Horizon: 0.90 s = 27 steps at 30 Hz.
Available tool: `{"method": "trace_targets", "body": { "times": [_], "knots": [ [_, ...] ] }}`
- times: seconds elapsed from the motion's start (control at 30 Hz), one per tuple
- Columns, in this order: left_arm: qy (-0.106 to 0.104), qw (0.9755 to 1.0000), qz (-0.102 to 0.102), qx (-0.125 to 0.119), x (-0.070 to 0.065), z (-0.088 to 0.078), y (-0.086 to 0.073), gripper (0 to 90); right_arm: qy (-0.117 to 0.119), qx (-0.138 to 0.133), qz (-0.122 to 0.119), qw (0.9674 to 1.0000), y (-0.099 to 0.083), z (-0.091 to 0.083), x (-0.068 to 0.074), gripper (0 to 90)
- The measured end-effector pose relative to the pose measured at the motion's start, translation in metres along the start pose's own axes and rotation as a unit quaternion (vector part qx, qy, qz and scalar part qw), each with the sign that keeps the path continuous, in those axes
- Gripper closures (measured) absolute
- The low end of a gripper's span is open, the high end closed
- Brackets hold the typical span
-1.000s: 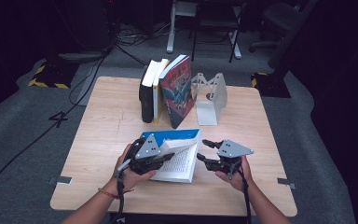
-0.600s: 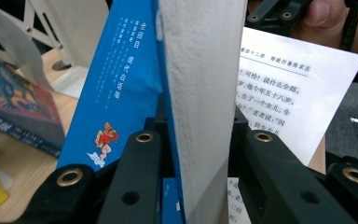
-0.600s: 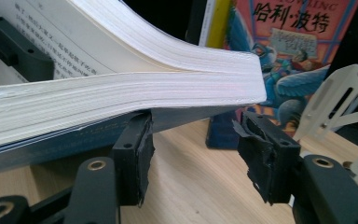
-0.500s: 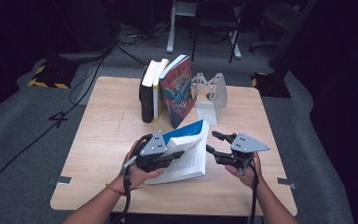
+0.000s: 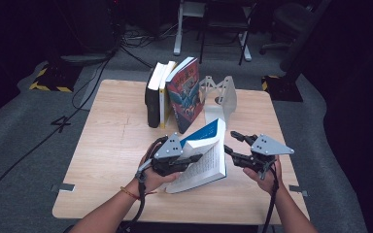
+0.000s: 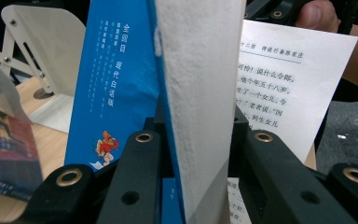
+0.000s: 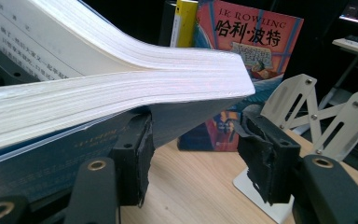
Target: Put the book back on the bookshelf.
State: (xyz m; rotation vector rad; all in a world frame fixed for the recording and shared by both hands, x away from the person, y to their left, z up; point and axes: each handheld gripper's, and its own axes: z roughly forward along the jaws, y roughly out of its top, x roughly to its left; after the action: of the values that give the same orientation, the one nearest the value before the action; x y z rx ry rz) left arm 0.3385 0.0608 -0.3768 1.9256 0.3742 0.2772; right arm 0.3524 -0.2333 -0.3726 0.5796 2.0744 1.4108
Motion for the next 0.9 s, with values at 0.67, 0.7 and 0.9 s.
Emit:
{"method": "trace_targets", "body": {
  "times": [0.67,0.7,0.9],
  "knots": [
    [-0.022,0.9987,0.001,-0.046,-0.004,0.012,0.006,74.9,-0.04,-0.032,-0.009,0.9987,0.023,-0.02,-0.004,49.9],
    [-0.022,0.9986,0.001,-0.047,-0.003,0.012,0.005,74.9,-0.04,-0.031,-0.009,0.9987,0.024,-0.02,-0.003,49.9],
    [-0.011,0.9986,-0.002,-0.051,-0.003,0.005,0.0,74.6,-0.04,-0.04,-0.004,0.9984,0.025,-0.015,0.003,49.9]
  ]
}}
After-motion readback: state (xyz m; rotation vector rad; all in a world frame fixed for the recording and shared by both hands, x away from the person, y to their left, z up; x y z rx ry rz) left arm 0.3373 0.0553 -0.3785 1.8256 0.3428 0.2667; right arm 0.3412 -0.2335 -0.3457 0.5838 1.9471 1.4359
